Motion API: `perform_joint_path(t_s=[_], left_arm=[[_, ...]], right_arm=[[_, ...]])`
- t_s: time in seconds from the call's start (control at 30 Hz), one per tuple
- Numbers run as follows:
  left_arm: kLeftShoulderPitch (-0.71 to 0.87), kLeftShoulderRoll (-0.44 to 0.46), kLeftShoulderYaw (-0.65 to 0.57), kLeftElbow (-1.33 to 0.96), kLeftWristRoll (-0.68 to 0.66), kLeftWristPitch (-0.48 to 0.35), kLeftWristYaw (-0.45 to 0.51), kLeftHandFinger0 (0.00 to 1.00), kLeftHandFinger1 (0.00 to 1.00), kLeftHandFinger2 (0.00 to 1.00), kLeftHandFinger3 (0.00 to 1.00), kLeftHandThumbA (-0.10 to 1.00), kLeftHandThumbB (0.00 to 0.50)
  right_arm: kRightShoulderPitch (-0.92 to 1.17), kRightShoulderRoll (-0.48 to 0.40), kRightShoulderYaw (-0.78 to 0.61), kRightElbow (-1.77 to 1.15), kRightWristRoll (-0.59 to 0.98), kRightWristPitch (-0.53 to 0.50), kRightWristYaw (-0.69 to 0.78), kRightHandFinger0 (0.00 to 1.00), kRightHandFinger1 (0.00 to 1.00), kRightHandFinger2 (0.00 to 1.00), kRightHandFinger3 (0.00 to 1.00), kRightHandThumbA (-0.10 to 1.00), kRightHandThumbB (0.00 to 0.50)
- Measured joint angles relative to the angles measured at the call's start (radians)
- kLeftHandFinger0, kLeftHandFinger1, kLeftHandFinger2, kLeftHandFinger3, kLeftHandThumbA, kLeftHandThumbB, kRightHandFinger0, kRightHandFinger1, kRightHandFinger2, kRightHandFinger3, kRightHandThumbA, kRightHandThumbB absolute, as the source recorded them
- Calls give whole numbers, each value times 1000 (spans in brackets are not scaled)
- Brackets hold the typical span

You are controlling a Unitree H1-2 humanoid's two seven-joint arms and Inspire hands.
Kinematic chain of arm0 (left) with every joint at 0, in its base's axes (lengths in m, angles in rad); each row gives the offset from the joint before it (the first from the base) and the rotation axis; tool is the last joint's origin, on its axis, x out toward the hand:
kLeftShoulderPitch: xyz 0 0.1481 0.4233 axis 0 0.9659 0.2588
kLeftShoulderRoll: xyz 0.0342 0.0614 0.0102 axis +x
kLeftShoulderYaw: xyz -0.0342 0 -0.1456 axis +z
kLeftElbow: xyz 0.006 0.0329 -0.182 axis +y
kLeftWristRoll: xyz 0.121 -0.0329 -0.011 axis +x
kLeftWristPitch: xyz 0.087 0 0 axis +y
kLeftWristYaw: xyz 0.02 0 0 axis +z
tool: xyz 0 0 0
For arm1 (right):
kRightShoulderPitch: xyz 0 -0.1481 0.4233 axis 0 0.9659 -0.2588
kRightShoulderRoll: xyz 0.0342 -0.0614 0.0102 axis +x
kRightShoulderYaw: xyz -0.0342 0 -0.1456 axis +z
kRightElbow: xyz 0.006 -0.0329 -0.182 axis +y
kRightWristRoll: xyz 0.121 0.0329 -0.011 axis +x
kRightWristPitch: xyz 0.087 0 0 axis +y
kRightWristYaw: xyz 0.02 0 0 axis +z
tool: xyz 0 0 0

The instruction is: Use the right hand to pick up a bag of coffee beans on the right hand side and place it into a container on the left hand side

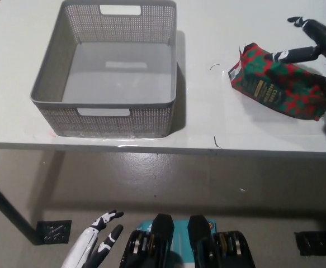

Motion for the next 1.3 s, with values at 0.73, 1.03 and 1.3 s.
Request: perform_joint_path(t_s=[0.73,1.03,1.3], left_arm=[[-34,0,11,-1,1,0,-9,1000,1000,1000,1000,1000,127],[-43,0,15,-1,0,0,-11,1000,1000,1000,1000,1000,144],[-44,0,15,1,0,1,-11,1000,1000,1000,1000,1000,153]], right_arm=[[99,88,69,104,-15,-62,-61,1000,1000,1000,1000,808,500],[68,108,90,305,-27,-181,-202,1000,1000,1000,1000,424,461],[62,130,74,399,-30,-291,-454,207,525,939,825,-100,177]])
